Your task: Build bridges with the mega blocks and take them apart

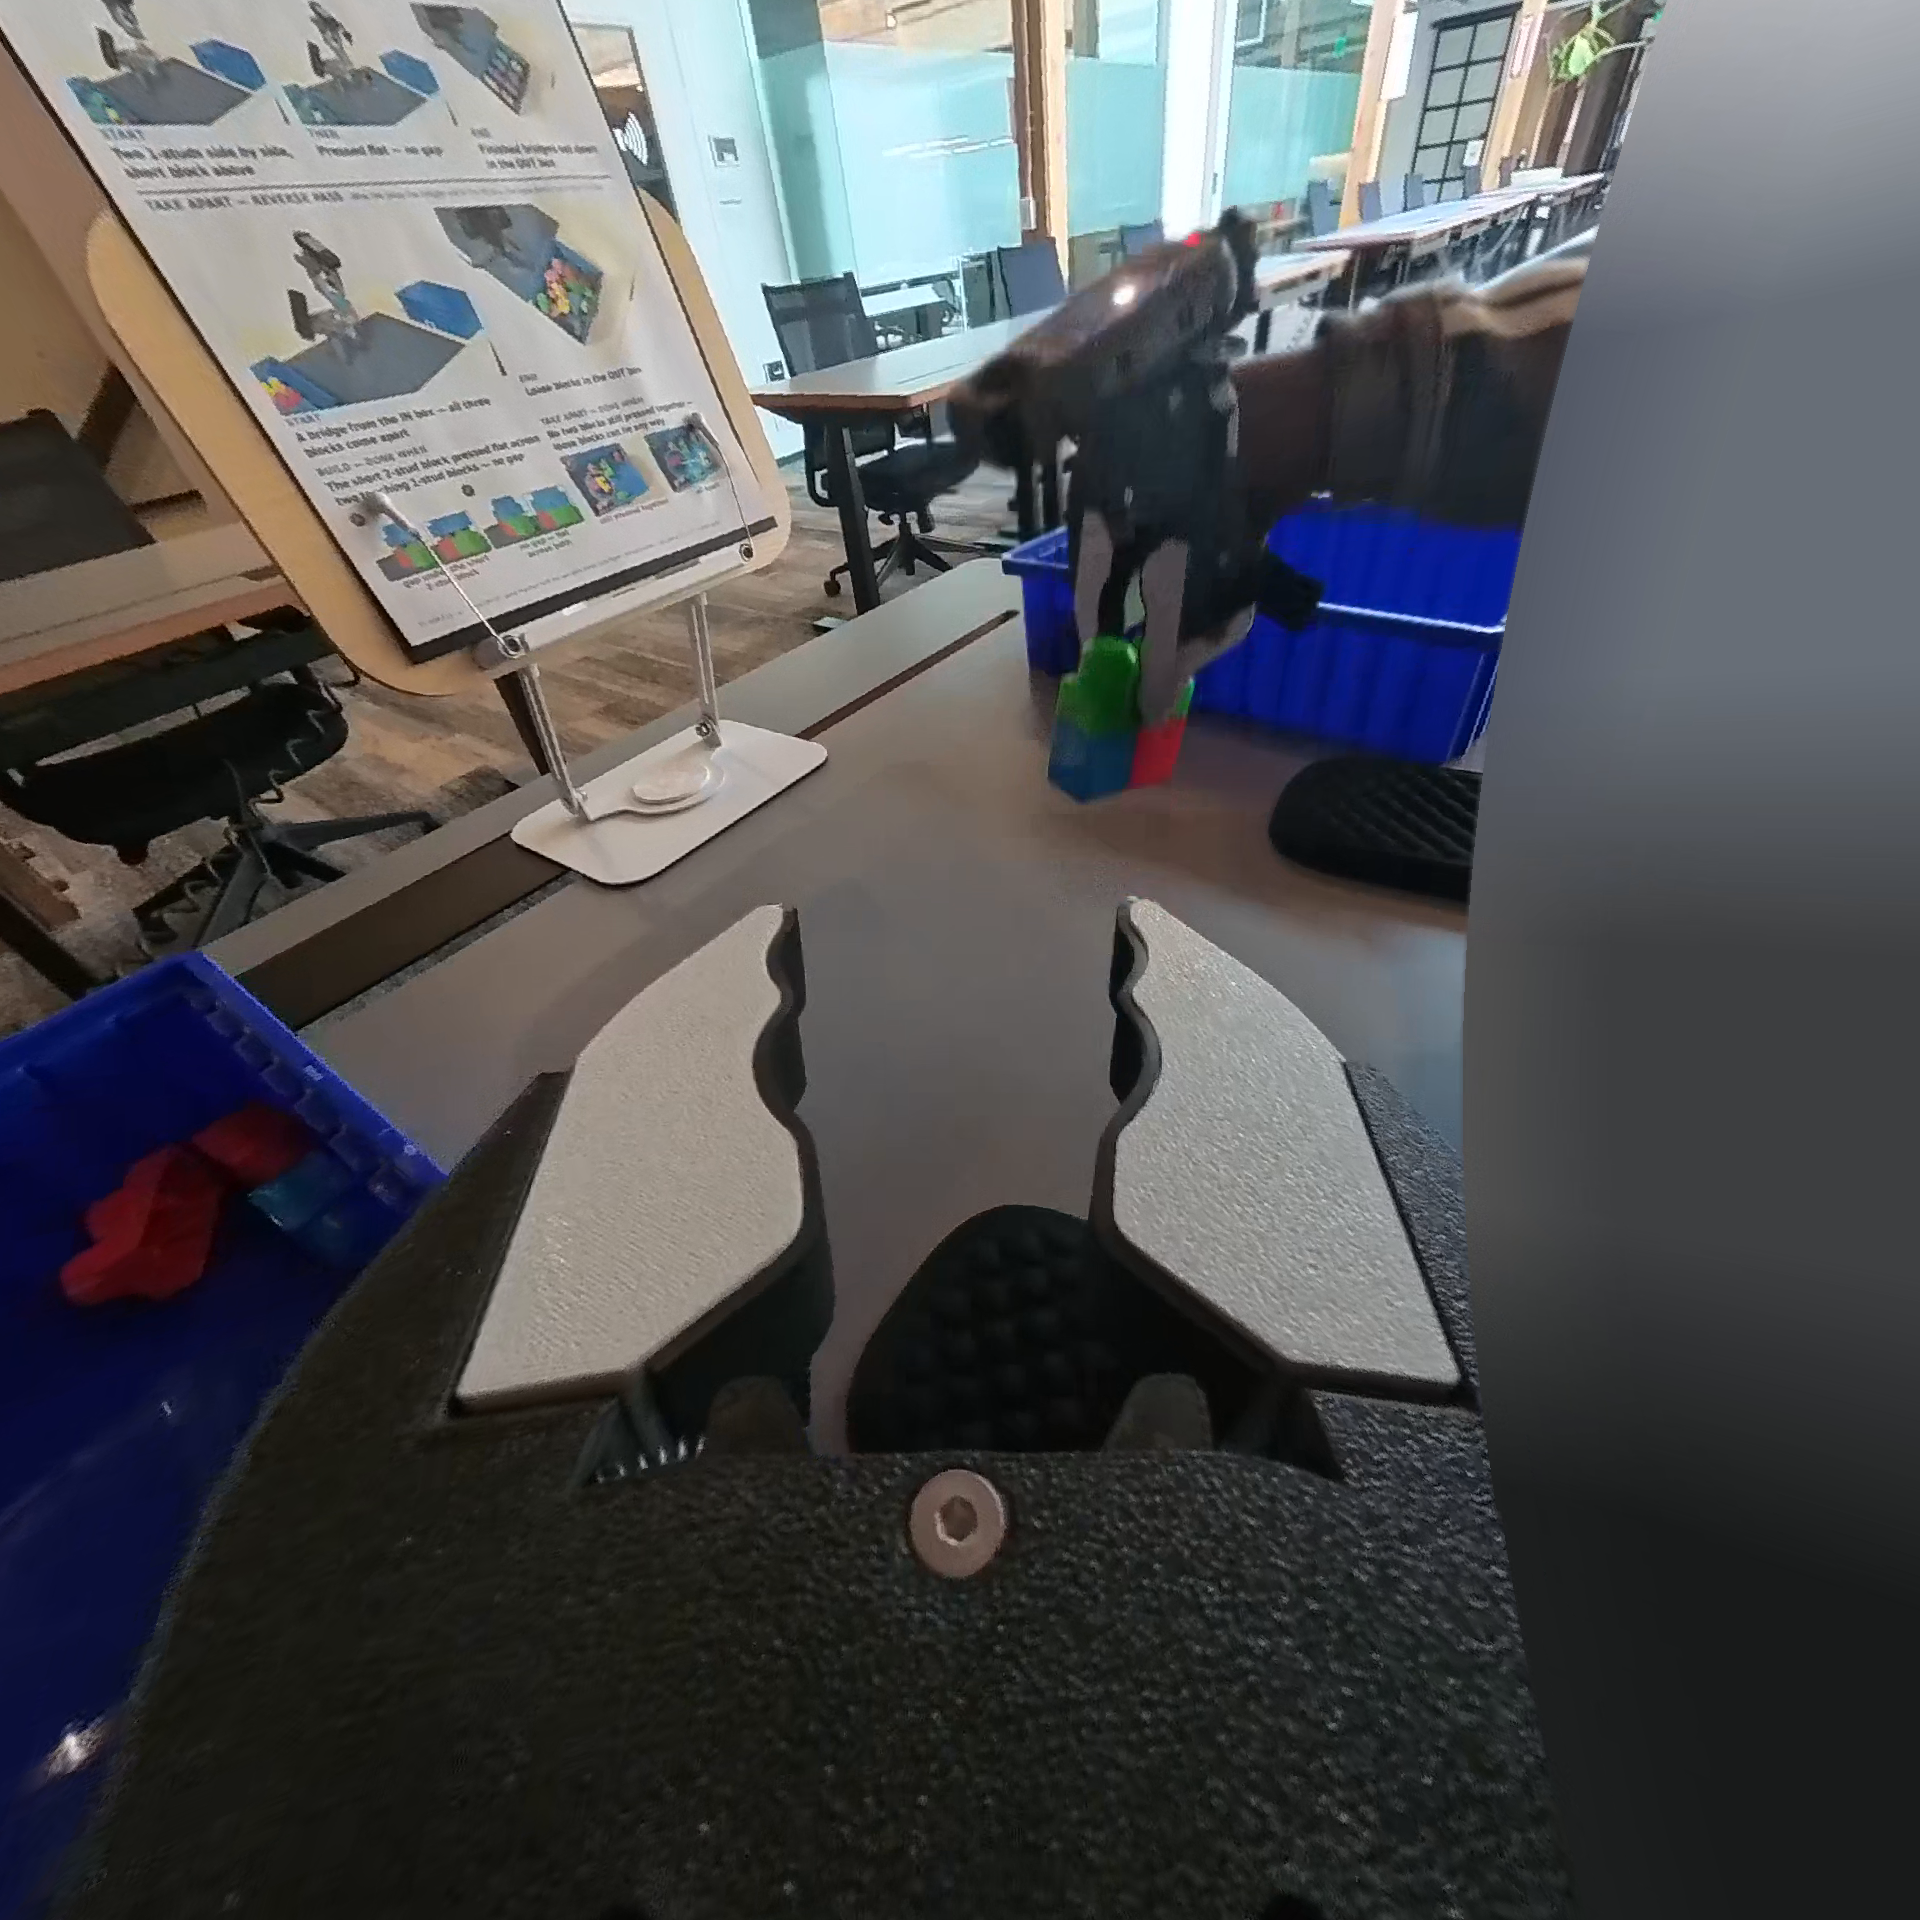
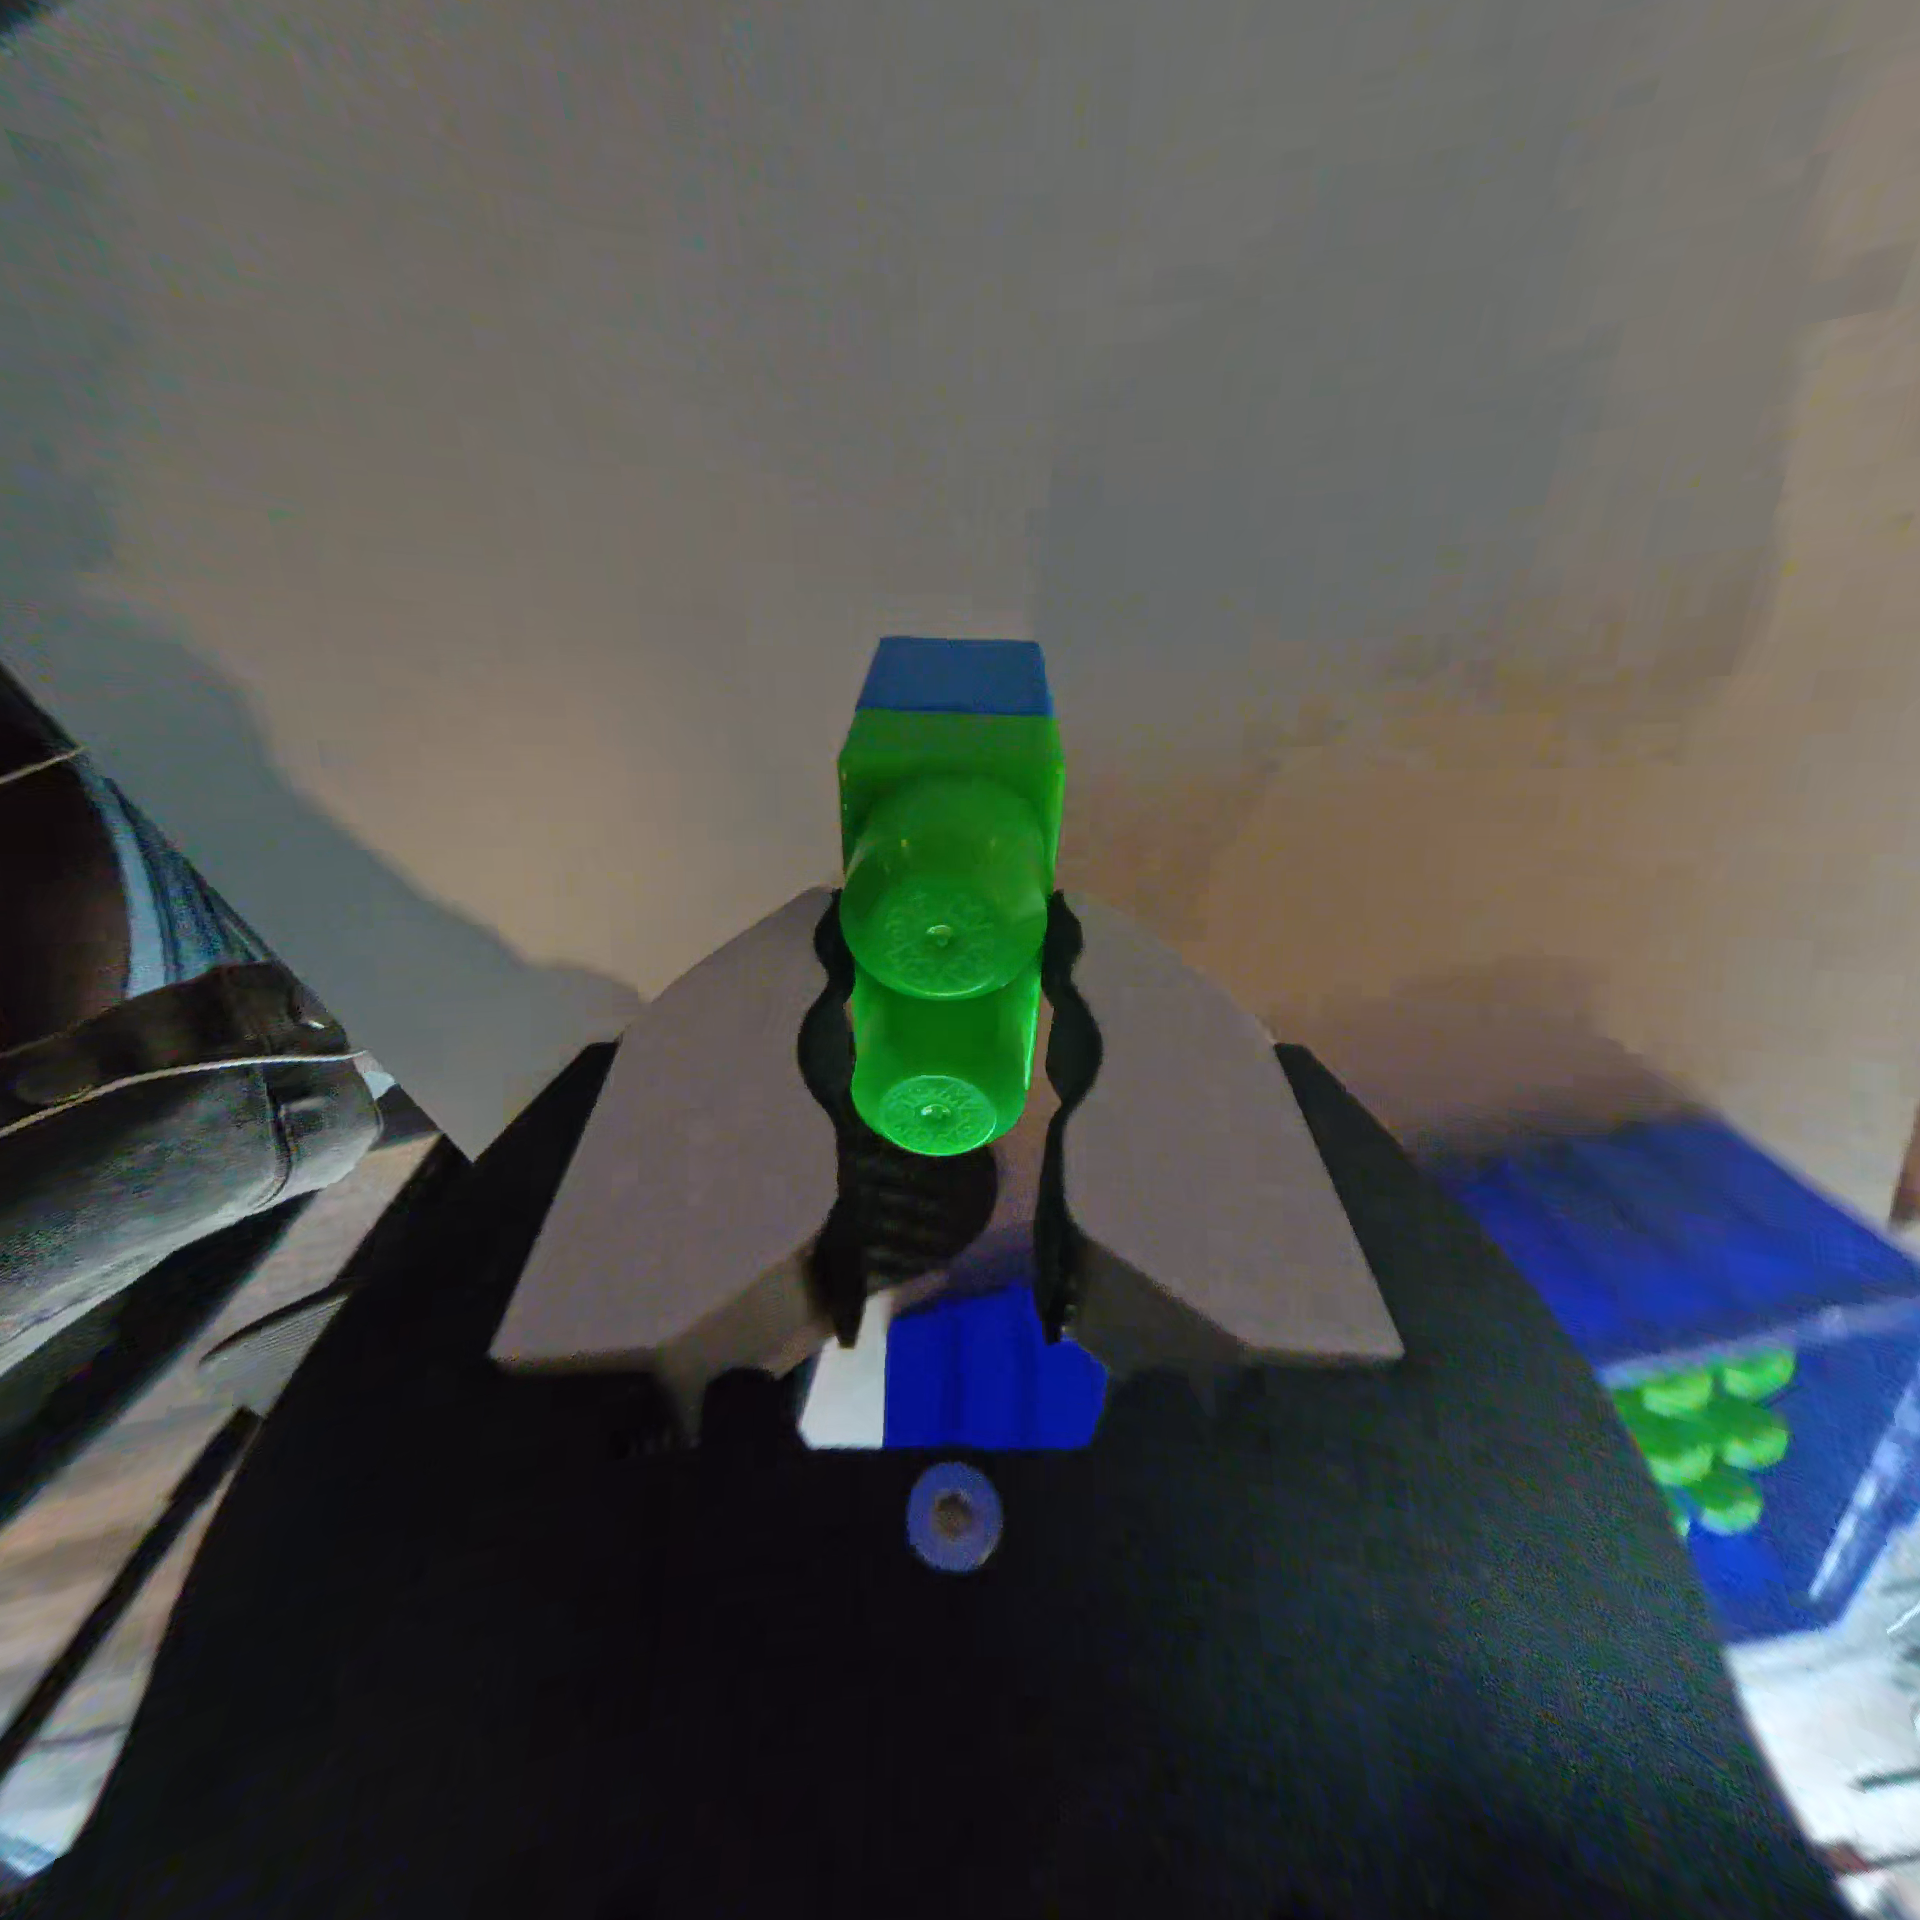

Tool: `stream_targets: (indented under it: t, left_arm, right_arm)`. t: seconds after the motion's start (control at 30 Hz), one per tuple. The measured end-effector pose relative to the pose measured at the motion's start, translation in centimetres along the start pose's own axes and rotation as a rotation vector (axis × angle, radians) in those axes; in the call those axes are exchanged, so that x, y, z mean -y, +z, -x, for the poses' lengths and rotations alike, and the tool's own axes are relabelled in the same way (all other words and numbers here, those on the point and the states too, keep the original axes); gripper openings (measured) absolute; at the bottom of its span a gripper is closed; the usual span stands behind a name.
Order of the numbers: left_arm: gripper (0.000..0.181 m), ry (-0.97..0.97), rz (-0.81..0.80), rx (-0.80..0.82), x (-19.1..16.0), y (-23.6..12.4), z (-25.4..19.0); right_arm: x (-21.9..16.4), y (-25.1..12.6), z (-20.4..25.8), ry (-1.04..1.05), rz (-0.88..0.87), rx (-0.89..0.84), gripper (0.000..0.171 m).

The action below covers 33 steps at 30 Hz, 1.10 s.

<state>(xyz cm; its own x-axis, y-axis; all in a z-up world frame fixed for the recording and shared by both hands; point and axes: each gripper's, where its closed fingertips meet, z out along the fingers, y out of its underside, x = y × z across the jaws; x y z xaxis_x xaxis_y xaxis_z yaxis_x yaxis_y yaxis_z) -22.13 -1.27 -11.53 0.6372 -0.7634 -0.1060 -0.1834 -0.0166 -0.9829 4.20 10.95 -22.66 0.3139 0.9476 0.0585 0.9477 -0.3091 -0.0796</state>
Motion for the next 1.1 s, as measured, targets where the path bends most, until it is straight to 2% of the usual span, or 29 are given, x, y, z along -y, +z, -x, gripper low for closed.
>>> stream_targets:
  t: [0.13, 0.33, 0.57, 0.8, 1.1]
  left_arm:
    - [0.057, 0.000, -0.001, -0.012, 0.0, 0.2, -0.3]
    - [0.056, -0.002, 0.011, -0.015, -0.2, 0.6, -0.4]
    - [0.056, 0.003, 0.037, -0.003, -0.5, 1.3, -0.5]
    - [0.056, 0.007, 0.068, 0.005, -0.9, 2.4, -0.7]
    - [0.056, 0.058, 0.118, 0.021, -1.2, 4.3, -1.4]
  right_arm:
    - [-6.2, -3.3, -4.6, 0.218, 0.026, -0.049, 0.035]
    - [-17.6, -7.4, -11.1, 0.561, 0.098, -0.121, 0.036]
    - [-28.1, -7.3, -15.3, 0.862, 0.161, -0.118, 0.035]
    - [-34.5, -4.7, -18.5, 1.090, 0.140, -0.072, 0.035]
    - [-36.9, 0.3, -23.0, 1.228, 0.084, -0.030, 0.035]
